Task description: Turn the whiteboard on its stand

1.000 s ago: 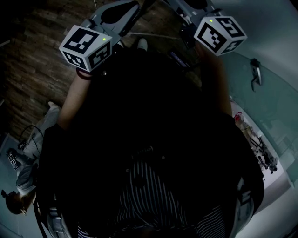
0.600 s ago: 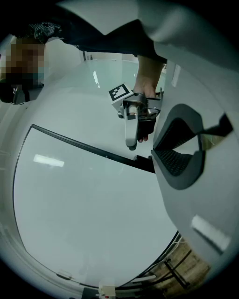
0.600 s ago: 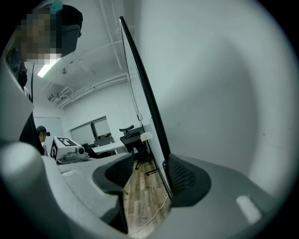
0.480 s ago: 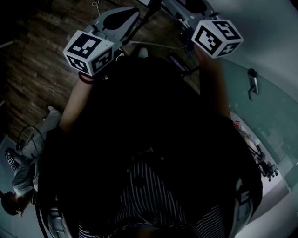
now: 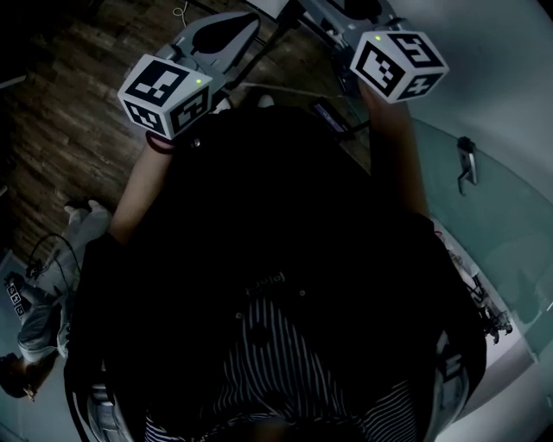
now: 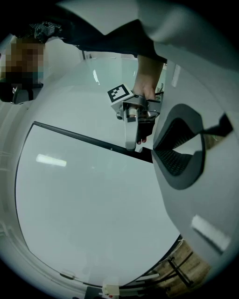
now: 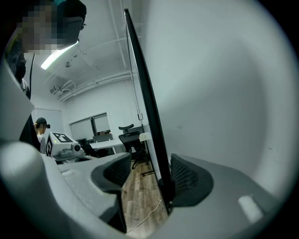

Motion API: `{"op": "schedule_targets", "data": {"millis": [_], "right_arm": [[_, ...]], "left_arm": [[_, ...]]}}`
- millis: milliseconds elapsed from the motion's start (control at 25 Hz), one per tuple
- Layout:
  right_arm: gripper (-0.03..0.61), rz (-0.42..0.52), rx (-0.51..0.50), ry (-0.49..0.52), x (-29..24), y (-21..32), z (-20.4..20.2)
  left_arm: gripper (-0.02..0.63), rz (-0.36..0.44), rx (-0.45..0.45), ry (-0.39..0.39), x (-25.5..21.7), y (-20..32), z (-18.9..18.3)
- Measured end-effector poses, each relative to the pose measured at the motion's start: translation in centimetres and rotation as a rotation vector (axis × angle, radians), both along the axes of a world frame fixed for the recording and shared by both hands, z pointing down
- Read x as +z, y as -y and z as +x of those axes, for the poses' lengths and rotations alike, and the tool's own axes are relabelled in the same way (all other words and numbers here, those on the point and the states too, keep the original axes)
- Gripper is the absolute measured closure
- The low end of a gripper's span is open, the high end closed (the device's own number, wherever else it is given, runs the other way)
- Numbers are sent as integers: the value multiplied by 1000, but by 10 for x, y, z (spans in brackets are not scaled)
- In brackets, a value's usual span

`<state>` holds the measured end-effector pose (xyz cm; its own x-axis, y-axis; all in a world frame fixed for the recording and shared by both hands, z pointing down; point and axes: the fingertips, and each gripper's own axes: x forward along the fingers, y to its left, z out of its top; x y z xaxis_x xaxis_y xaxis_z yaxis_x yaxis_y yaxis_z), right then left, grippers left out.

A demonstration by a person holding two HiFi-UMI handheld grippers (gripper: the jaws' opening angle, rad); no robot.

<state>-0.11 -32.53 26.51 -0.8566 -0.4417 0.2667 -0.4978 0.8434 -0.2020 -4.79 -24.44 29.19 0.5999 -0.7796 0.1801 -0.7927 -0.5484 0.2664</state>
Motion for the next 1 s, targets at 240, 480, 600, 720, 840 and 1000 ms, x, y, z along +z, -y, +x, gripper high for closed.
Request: {"op": "schedule_targets", "data": {"millis": [240, 480, 600, 720, 840, 1000], "right_arm": [[321, 67, -31, -17, -18, 10, -16], [359, 80, -35, -41, -12, 29, -21], [468, 88, -7, -47, -11, 35, -19], [492, 95, -6, -71, -10, 38, -16], [494, 90, 1, -77, -5, 46, -13], [494, 77, 6, -76, -2, 48, -14]], "left_arm": [[615, 15, 2, 10, -5, 6, -3], [615, 14, -6, 15, -4, 20, -4], [615, 13, -23, 8, -3, 15, -10], [615, 6, -33, -5, -1, 14, -11], [615, -3, -37, -12, 1, 18, -8], [615, -16, -39, -16, 5, 11, -9]]}}
